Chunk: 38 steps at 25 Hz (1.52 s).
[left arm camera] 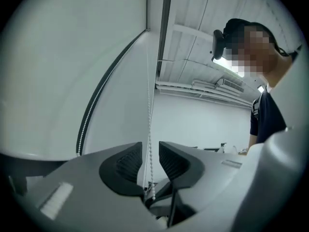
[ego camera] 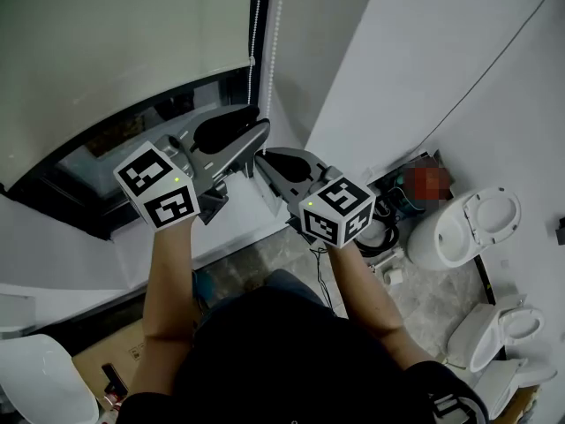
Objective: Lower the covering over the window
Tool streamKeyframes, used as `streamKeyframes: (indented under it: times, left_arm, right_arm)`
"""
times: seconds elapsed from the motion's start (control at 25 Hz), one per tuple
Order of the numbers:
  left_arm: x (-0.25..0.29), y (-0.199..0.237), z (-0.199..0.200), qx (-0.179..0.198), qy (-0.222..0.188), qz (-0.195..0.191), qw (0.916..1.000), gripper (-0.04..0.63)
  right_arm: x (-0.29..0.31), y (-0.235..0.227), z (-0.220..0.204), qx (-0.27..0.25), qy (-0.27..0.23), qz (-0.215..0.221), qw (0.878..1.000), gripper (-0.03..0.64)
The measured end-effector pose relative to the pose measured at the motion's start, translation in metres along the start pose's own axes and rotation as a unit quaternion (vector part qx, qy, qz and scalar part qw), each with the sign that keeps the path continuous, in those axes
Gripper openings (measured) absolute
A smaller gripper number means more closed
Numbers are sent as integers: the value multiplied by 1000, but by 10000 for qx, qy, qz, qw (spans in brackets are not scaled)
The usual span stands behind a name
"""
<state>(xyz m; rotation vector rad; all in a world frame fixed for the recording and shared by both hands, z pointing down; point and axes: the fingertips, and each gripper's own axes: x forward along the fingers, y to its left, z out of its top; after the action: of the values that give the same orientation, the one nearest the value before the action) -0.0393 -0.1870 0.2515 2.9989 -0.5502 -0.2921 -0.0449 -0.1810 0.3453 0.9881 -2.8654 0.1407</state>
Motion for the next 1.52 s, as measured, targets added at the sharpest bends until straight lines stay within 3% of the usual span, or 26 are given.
streamKeyframes:
  times: [0.2,0.28,0.4,0.56,0.96,1.52]
  left_arm:
    - [17,2,14,179,133,73,9997,94]
    - [18,6,16,210,174,206,9994,38]
    - [12,4,12,84,149,139,9998,21]
    - [11,9,-12,381,582,224,9973,18]
    - [-2,19,-87,-341,1049,281,9935,17]
    - [-8,26,-146,-844,1502,484,9839,15]
  right_arm:
    - [4,1,1,-14,9,29,10000,15]
    - [6,3,1,-22,8,35,10000,15]
    - [9,5,-3,-35,31,23,10000,15]
    - [14,5,-27,-90,434,-10,9990,15]
    - [23,-5,-100,332,1076,-10,9936,15]
    - [23,-10,-157,397,1767,3,9835,15]
